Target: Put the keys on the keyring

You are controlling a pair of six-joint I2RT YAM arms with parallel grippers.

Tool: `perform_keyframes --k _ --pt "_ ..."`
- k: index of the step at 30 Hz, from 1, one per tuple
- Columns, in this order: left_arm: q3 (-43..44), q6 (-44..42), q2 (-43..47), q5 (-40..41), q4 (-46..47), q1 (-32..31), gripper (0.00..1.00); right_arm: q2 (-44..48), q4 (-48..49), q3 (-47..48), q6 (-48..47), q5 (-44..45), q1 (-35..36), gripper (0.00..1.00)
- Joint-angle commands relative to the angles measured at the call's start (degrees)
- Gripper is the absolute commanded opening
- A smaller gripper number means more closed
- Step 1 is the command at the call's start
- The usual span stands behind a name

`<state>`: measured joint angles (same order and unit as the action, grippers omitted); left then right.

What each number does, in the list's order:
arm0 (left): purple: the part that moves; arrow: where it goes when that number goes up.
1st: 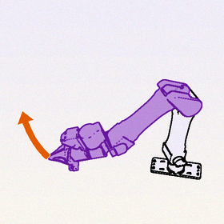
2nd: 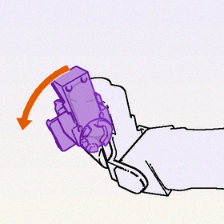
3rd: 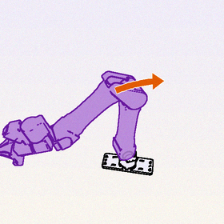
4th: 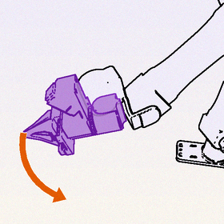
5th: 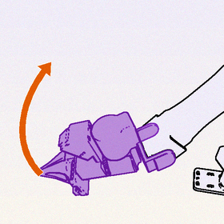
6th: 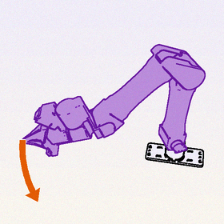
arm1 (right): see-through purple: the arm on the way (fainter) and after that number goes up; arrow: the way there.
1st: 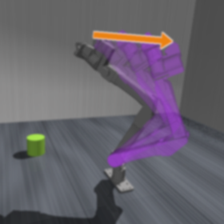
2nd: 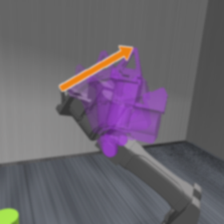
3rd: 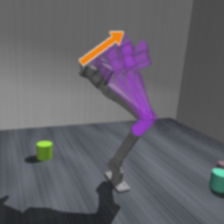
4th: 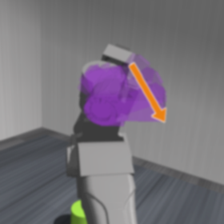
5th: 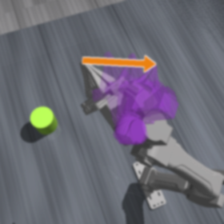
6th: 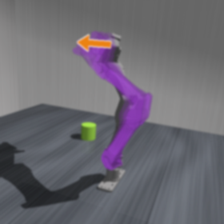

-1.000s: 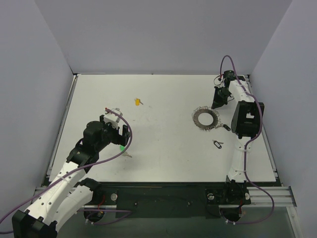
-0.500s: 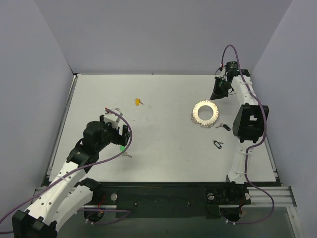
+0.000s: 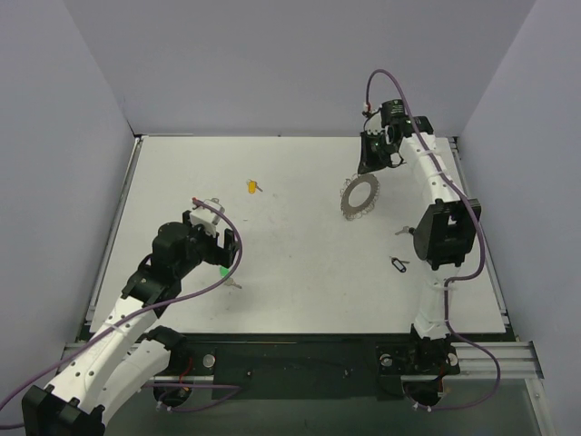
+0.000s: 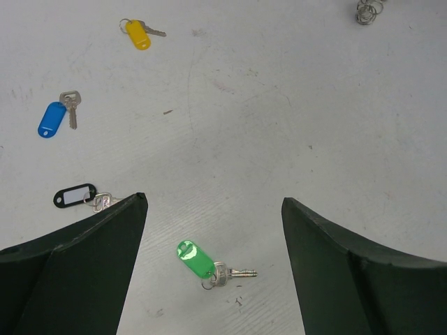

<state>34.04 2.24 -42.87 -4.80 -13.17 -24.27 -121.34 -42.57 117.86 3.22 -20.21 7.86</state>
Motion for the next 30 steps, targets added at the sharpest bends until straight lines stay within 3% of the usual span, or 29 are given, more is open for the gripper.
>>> perform_keyframes --k 1,30 --pt "-0.5 -1.2 1.6 -0.9 3.5 0.5 0.88 5.2 -3.5 3.9 -4.3 0.7 2.2 0.0" --pt "-6.6 -4.3 10.5 -9.4 12.4 0.5 0.86 13.1 -14.9 3.8 -24.9 -5.3 16.8 0.0"
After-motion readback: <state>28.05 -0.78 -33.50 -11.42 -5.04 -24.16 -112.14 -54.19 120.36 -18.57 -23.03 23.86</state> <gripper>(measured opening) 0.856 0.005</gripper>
